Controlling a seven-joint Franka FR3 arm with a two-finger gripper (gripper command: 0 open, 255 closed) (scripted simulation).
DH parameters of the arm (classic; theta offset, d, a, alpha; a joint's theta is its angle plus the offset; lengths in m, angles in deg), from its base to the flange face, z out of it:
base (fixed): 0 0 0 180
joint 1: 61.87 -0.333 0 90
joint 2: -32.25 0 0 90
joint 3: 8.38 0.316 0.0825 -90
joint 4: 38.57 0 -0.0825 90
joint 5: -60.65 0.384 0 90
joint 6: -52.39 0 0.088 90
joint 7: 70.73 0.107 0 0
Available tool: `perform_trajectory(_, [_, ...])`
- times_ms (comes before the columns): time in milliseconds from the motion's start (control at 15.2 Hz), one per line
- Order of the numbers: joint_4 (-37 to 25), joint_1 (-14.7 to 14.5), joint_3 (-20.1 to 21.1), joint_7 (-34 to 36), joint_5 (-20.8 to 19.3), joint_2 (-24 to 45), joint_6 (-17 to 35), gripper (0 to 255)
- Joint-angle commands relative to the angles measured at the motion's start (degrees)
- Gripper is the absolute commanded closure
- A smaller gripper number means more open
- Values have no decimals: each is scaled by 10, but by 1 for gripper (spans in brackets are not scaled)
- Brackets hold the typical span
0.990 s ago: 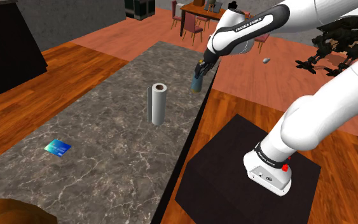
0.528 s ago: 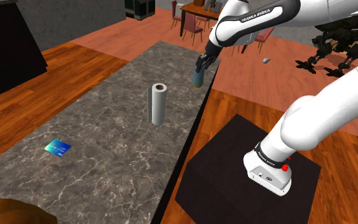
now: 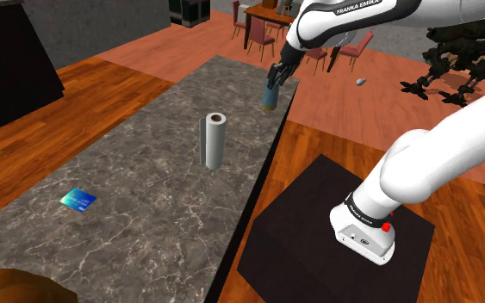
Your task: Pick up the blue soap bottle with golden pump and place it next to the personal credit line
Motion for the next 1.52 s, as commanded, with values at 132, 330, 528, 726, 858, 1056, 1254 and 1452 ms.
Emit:
perform_trajectory(132, [-22,1,2,4,-4,-12,-34,255])
perform_trajectory(330, [-40,2,4,7,-6,-19,-58,255])
perform_trajectory(528, [-58,2,5,10,-7,-24,-82,255])
perform_trajectory(726, [-77,2,7,12,-8,-29,-106,255])
perform_trajectory(858, [-91,2,8,13,-9,-31,-121,255])
perform_trajectory(1056, [-112,2,9,15,-9,-33,-145,255])
perform_trajectory(1254, [-134,2,10,17,-10,-35,-168,255])
perform_trajectory(1452, [-157,1,11,18,-10,-35,-191,255])
